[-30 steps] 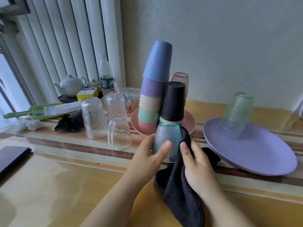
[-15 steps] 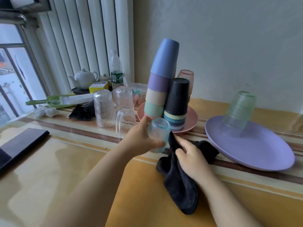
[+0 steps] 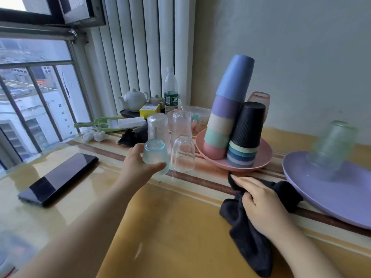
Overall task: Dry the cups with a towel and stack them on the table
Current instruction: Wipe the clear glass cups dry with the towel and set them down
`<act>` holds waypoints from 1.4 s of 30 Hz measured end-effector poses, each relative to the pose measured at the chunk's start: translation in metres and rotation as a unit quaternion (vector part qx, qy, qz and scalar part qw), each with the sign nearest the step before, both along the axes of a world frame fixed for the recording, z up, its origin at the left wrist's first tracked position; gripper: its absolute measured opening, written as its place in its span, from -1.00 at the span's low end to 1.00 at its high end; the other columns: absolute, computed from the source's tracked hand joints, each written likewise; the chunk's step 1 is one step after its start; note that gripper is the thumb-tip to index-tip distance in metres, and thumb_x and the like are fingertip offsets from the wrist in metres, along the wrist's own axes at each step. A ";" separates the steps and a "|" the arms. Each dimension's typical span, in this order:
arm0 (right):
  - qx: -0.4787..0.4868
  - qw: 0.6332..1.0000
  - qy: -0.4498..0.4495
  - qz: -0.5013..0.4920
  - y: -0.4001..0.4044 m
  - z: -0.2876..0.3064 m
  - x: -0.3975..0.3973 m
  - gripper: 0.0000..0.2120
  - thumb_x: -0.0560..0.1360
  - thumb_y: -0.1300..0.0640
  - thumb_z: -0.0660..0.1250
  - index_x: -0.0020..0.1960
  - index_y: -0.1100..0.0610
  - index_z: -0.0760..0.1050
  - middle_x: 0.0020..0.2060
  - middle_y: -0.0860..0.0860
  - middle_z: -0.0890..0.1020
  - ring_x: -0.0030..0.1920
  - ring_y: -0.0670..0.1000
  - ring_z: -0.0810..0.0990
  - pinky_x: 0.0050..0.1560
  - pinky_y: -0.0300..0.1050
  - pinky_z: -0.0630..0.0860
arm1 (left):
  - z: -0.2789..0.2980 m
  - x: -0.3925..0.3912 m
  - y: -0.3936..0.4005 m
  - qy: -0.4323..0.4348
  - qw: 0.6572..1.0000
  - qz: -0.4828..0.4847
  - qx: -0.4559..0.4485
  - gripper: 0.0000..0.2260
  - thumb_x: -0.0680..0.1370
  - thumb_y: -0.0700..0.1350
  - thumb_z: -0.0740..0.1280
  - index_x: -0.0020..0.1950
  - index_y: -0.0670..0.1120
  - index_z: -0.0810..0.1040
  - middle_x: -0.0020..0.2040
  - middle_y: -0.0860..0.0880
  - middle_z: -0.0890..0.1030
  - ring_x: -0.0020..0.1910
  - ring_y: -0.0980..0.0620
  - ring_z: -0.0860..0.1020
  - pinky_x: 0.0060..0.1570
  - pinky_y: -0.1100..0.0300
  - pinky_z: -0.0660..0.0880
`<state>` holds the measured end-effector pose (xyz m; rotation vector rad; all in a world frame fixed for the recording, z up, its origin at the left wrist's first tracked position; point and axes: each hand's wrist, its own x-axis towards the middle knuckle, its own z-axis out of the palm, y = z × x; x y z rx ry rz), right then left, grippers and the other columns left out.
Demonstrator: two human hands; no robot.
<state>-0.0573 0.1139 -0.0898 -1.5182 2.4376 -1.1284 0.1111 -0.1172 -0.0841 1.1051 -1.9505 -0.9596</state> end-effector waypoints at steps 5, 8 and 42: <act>0.002 1.000 0.007 0.005 -0.001 -0.001 -0.001 -0.51 0.49 0.48 0.13 0.31 0.11 0.47 0.03 -0.46 0.32 0.10 -0.37 0.36 0.05 -0.72 0.09 | -0.013 -0.007 -0.017 -0.007 0.999 0.022 0.027 -0.37 0.34 -0.09 0.57 0.36 -0.09 0.42 0.21 -0.07 0.42 0.19 -0.11 0.46 0.20 -0.09 0.48; 0.002 1.000 0.009 0.004 -0.001 -0.002 -0.003 -0.51 0.49 0.48 0.14 0.31 0.12 0.47 0.04 -0.45 0.33 0.09 -0.39 0.35 0.05 -0.72 0.09 | -0.014 -0.009 -0.021 -0.010 1.000 0.019 0.020 -0.36 0.34 -0.08 0.58 0.37 -0.06 0.41 0.22 -0.08 0.50 0.18 -0.11 0.50 0.16 -0.13 0.50; -0.026 0.951 -0.163 -0.262 0.091 0.019 -0.096 -0.68 0.54 0.28 0.15 0.08 -0.02 0.58 -0.13 -0.14 0.65 -0.11 -0.10 0.57 -0.19 -0.36 0.47 | 0.053 -0.349 0.176 -0.040 0.891 -0.444 0.090 -0.26 0.37 -0.12 0.57 0.44 -0.12 0.26 0.22 -0.01 0.49 0.15 0.01 0.50 0.11 0.16 0.45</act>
